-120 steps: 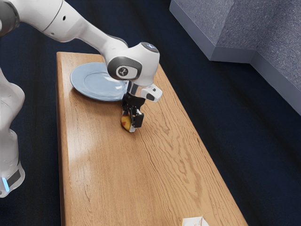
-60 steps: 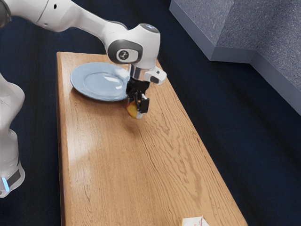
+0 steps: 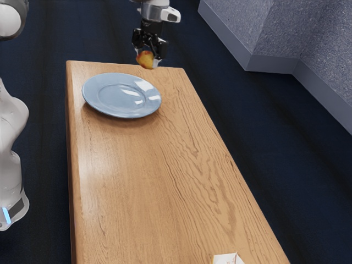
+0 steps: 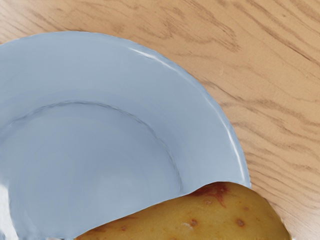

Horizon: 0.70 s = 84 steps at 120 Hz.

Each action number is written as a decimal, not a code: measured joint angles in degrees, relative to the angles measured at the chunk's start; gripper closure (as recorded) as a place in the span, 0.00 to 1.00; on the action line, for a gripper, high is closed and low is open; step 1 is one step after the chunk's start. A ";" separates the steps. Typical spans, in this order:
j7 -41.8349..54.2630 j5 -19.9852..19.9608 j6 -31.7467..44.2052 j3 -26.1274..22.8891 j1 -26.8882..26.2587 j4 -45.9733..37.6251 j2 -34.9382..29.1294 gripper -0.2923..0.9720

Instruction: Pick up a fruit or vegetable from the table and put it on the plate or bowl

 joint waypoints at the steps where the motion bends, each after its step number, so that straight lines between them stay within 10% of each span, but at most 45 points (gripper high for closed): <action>1: 0.05 0.05 -0.13 0.20 0.00 0.02 0.08 0.44; 84: 5.19 -1.08 -2.45 7.64 -0.21 0.39 5.89 0.25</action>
